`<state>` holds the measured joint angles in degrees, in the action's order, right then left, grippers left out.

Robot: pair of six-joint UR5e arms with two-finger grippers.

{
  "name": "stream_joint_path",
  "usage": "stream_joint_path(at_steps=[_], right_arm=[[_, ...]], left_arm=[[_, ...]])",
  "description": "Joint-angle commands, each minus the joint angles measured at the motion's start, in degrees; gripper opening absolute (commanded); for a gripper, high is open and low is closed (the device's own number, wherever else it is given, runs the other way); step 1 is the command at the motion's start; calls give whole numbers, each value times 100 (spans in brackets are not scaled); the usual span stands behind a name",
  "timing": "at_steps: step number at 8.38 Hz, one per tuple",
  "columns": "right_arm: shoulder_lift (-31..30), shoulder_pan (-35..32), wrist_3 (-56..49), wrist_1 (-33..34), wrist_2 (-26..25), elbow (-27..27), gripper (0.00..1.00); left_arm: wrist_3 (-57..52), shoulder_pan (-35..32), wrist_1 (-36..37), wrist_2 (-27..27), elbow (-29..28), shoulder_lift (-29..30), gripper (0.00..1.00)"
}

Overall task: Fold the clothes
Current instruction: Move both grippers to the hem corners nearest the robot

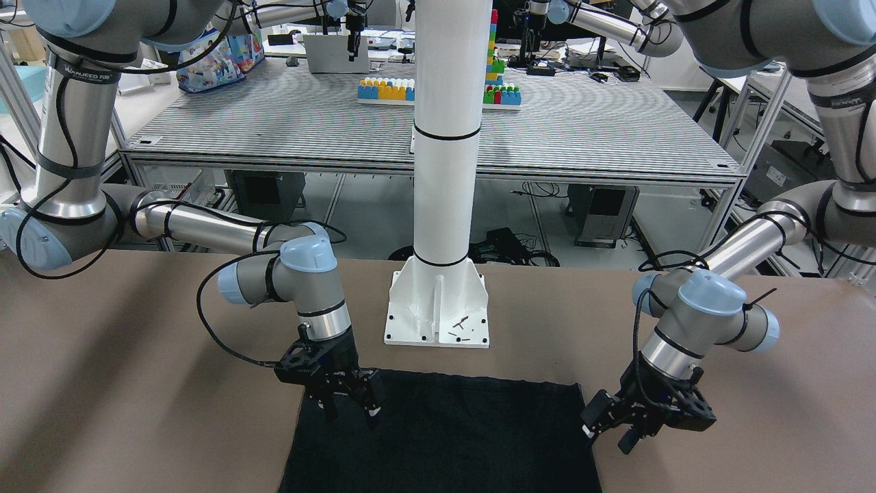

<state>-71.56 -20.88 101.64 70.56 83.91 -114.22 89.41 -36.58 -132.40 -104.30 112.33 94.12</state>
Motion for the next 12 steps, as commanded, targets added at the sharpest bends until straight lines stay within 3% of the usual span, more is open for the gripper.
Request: stream_joint_path(at_steps=[1,4,7,8,9,10,12], right_arm=[[-936,1153,924,-77,-1075,-758,94],[-1325,1726,1270,-192,-1587,-988,93],[-1719,1754,1262,-656,-1597,-988,94],[-1729,1762,1262,-658,-1597,-980,94],[-1730,1754,1262,-658,-1597,-988,94],[-1730,1754,1262,-658,-1597,-980,94],[-1730,1754,1253,-658,-1597,-980,94]], left_arm=[[594,1297,-1101,1074,280,-1226,100],[1008,2573,-1245,2209,202,-1493,100],[1008,3023,-1280,2561,114,-1493,100],[1017,3069,-1280,2668,122,-1493,88],[1034,3069,-1280,2660,105,-1484,56],[1034,3069,-1280,2660,96,-1484,47],[1026,3078,-1280,2660,-10,-1475,47]])
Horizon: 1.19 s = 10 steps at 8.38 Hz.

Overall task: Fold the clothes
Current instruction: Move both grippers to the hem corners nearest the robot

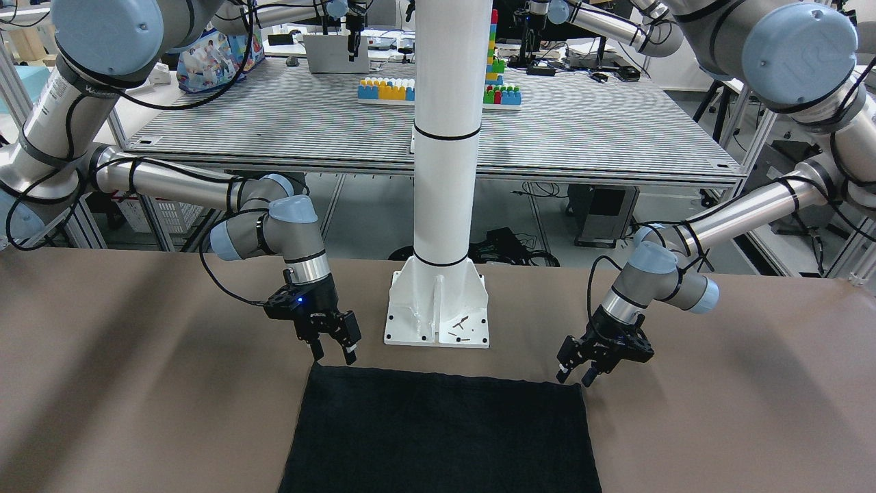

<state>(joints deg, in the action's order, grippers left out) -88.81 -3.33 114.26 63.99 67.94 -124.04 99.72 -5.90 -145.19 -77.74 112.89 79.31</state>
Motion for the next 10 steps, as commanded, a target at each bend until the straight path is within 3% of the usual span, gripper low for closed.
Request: stream_joint_path(at_steps=[1,4,5,6,10], right_arm=[[-5,-1,-9,-1,0,3,94],[-5,-1,-9,-1,0,-6,94],[-5,-1,-9,-10,0,-6,94],[-5,-1,-9,-1,-9,-6,94],[-477,174,-18,-10,0,47,93]], left_arm=[[-6,10,0,4,-66,6,47],[-15,10,0,13,-66,-3,43],[-14,2,0,13,-66,-3,12],[-14,1,0,13,-66,-3,0],[-23,1,0,22,-57,41,0]])
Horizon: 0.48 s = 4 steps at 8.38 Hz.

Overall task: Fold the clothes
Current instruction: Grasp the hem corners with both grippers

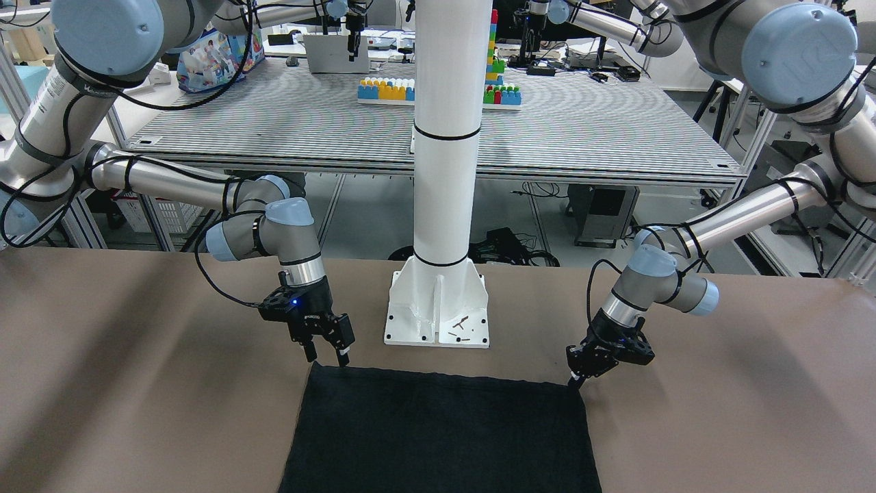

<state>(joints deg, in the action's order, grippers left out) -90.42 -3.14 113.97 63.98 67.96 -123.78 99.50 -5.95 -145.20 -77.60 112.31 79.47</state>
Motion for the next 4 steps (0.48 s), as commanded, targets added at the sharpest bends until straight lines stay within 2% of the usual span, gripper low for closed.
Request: stream_joint_path(at_steps=[1,2,3,4], right_arm=[[-466,260,55,-17,-10,21,92],[-520,401,125,-26,-54,47,91],[-529,620,247,-26,-333,143,89],[-512,805,379,-26,-588,170,82]], left_arm=[[-1,7,0,8,1,42,0],[-1,7,0,8,-7,42,0],[-1,7,0,8,1,42,0],[-1,7,0,8,-7,42,0]])
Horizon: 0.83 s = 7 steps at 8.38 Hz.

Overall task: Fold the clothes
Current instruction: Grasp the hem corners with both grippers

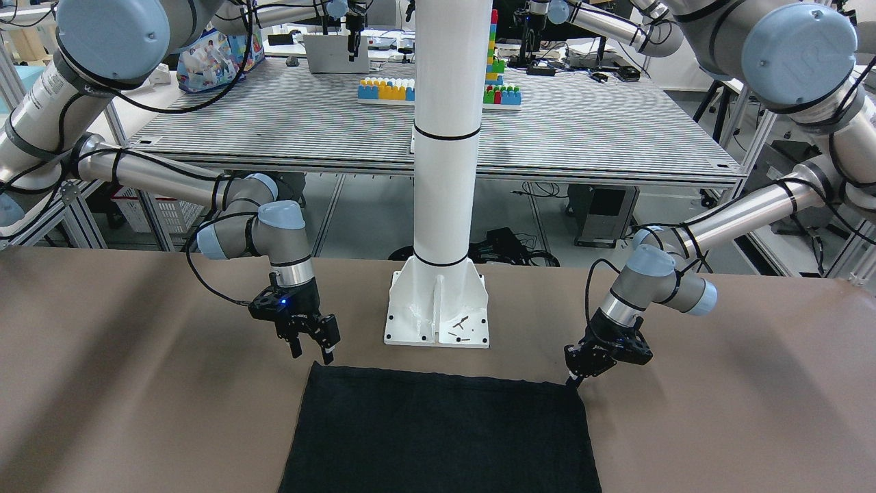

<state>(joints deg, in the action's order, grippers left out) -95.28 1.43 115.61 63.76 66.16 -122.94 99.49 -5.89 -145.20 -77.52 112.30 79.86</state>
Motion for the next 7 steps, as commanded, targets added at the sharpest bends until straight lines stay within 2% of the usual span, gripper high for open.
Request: stream_joint_path(at_steps=[1,2,3,5,6,7], right_arm=[[18,410,286,-4,-507,95,65],[53,410,287,-4,-508,103,48],[53,411,278,-4,-499,147,39],[132,428,190,-4,-499,279,41],[124,385,146,-4,-473,332,49],[124,367,59,-4,-455,358,51]], left_arm=[[0,1,0,0,3,-5,0],[0,1,0,0,3,-5,0],[-9,1,0,0,3,3,0],[-9,1,0,9,11,3,0],[-9,1,0,9,3,-5,0],[-17,1,0,9,11,-5,0]])
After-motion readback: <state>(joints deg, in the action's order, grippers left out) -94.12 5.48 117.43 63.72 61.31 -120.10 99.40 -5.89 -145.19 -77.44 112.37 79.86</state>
